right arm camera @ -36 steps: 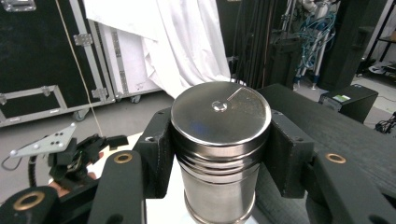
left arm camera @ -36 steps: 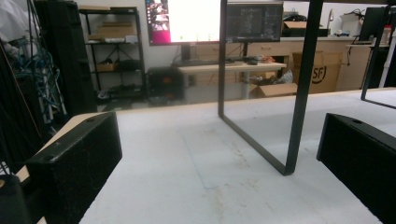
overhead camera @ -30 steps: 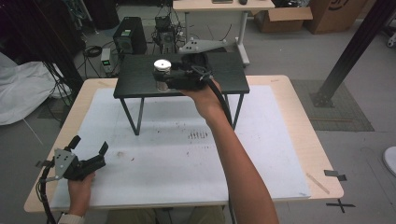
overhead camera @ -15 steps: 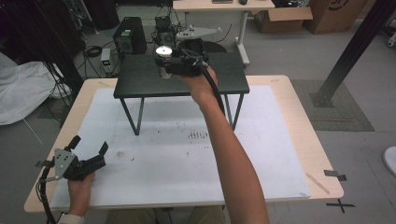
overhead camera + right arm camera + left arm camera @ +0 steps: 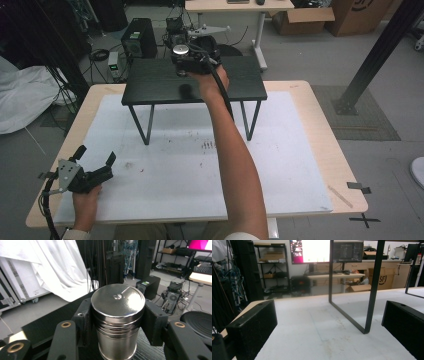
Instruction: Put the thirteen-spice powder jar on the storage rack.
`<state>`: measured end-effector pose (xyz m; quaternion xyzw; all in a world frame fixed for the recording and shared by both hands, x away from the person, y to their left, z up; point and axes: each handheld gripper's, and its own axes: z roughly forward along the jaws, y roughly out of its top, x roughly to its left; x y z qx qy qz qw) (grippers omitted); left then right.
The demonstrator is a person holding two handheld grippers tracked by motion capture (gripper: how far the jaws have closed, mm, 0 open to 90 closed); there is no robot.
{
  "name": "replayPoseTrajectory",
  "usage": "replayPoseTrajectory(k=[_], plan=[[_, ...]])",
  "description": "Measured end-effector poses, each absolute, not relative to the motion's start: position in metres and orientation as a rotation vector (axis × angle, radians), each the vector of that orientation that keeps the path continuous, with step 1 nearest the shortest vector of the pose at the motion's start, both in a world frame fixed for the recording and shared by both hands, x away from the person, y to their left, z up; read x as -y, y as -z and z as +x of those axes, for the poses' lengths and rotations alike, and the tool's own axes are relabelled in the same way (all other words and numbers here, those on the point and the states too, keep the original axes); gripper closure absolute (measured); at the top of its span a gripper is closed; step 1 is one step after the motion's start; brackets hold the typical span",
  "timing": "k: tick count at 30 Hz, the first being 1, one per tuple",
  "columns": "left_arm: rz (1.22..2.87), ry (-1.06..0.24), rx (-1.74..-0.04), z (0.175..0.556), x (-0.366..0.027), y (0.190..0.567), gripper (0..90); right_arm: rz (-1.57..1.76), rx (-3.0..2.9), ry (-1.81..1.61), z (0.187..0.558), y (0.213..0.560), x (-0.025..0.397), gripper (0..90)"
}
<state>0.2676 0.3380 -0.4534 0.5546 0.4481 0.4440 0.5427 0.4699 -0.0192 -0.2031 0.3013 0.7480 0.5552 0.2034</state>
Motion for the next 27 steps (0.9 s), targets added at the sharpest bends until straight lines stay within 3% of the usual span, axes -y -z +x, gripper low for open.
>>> replayPoseTrajectory(k=[27], plan=[[1.321, -1.057, -1.062, 0.268, -0.338, 0.453, 0.5, 0.962, -2.159, -1.498, 0.485, 0.223, 0.014, 48.8]])
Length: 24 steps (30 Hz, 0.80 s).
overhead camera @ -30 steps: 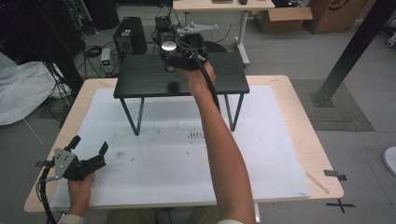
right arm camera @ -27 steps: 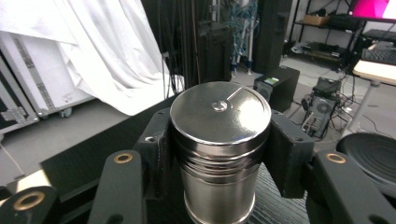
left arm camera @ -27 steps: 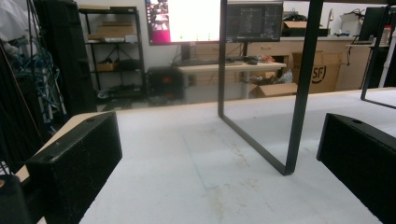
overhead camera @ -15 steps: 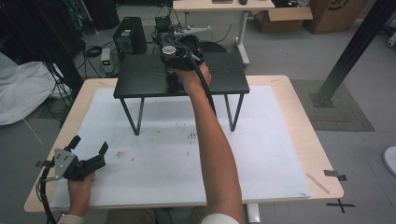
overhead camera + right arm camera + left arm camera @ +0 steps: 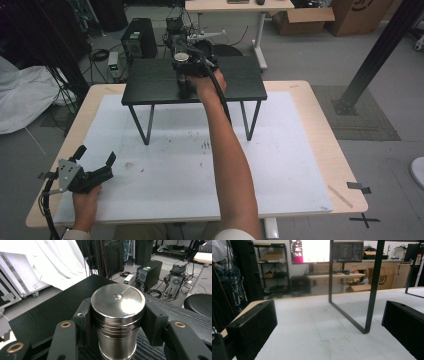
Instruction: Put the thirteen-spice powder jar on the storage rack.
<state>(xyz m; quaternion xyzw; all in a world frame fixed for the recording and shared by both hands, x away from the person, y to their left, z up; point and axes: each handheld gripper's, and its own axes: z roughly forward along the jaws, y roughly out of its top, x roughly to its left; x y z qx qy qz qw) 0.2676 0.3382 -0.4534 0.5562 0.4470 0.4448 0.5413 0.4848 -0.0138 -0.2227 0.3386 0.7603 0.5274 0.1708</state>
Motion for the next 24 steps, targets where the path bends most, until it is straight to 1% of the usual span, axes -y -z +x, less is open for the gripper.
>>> replayPoseTrajectory(k=[5, 24], plan=[[1.322, -1.057, -1.062, 0.2676, -0.3382, 0.4533, 0.5, 0.961, -2.160, -1.497, 0.4848, 0.2228, 0.0141, 48.6], [1.318, -1.055, -1.063, 0.2677, -0.3377, 0.4534, 0.5, 0.944, -2.136, -1.542, 0.4803, 0.2165, 0.0169, 40.7]])
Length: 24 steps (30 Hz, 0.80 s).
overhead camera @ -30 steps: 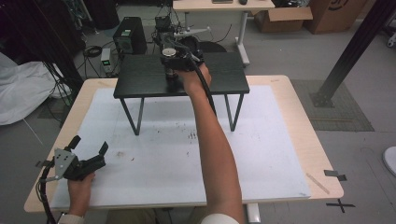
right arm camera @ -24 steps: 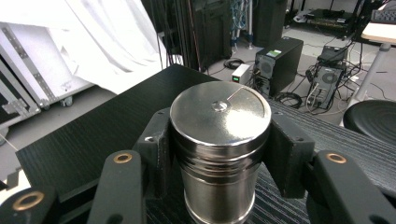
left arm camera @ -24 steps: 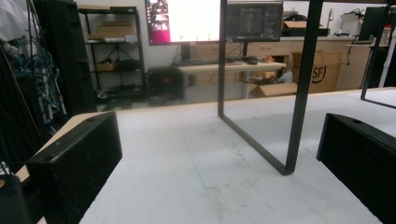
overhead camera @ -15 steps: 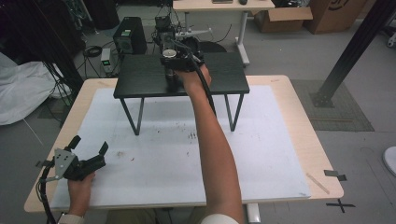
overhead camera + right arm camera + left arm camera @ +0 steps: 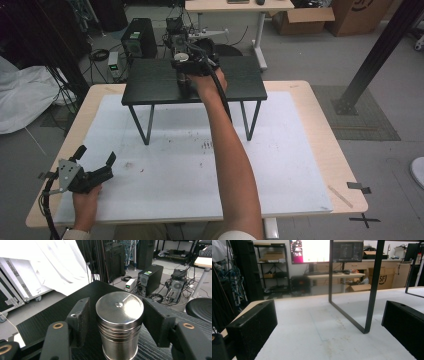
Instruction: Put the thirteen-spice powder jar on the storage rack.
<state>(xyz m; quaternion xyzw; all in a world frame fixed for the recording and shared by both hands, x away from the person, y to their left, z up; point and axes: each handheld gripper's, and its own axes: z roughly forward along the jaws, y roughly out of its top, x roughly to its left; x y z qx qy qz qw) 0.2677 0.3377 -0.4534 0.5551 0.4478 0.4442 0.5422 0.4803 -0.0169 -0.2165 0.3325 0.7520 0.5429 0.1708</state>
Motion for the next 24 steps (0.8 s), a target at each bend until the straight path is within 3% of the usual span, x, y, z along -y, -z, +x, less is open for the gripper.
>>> replayPoseTrajectory(k=[10, 24], plan=[[1.320, -1.055, -1.063, 0.268, -0.338, 0.453, 0.6, 0.944, -2.119, -1.570, 0.477, 0.212, 0.021, 34.4], [1.327, -1.059, -1.062, 0.268, -0.338, 0.453, 0.7, 0.933, -2.068, -1.599, 0.468, 0.203, 0.036, 12.6]])
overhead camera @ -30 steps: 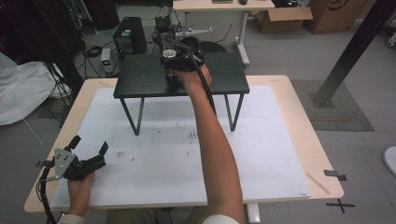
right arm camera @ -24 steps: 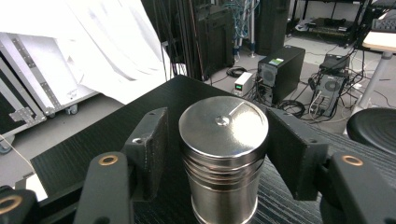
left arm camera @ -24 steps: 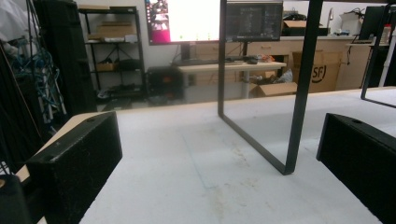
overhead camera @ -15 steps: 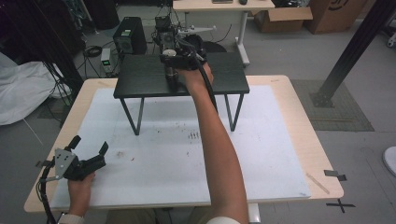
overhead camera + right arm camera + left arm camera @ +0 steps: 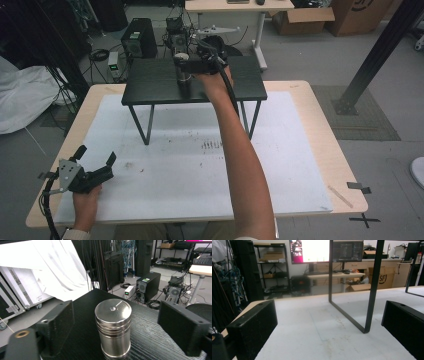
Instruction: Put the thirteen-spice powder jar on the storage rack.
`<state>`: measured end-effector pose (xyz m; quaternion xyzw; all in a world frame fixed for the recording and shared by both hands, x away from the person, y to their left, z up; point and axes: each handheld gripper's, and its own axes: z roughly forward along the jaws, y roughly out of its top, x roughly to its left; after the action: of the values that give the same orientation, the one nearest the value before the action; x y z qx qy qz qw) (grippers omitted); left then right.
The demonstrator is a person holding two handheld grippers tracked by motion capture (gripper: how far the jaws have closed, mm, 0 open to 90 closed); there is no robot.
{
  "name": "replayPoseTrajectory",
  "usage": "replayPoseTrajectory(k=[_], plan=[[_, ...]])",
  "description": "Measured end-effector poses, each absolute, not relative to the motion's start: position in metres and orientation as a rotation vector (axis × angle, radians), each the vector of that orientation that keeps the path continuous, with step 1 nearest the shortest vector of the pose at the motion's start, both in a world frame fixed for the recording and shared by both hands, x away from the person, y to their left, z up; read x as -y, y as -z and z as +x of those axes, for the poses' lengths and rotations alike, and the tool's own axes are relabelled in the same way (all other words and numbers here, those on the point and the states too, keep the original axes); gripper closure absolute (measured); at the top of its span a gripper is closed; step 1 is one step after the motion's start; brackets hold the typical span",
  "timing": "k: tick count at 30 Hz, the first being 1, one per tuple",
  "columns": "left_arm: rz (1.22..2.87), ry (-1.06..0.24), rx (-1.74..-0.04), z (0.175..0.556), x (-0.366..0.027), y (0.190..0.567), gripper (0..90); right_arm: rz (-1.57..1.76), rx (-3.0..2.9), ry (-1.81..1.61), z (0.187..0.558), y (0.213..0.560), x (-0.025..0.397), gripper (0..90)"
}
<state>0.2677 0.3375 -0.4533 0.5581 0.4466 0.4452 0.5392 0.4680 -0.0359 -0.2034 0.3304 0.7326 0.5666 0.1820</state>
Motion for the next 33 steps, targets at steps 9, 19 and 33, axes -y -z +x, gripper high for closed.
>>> replayPoseTrajectory(k=[9, 19, 33], plan=[[1.328, -1.060, -1.061, 0.268, -0.337, 0.453, 0.7, 0.896, -2.042, -1.624, 0.457, 0.200, 0.049, 5.1], [1.325, -1.062, -1.058, 0.268, -0.337, 0.454, 0.7, 0.883, -2.001, -1.644, 0.443, 0.202, 0.067, 1.5], [1.326, -1.063, -1.061, 0.268, -0.337, 0.453, 0.8, 0.842, -1.966, -1.679, 0.417, 0.209, 0.085, 1.5]])
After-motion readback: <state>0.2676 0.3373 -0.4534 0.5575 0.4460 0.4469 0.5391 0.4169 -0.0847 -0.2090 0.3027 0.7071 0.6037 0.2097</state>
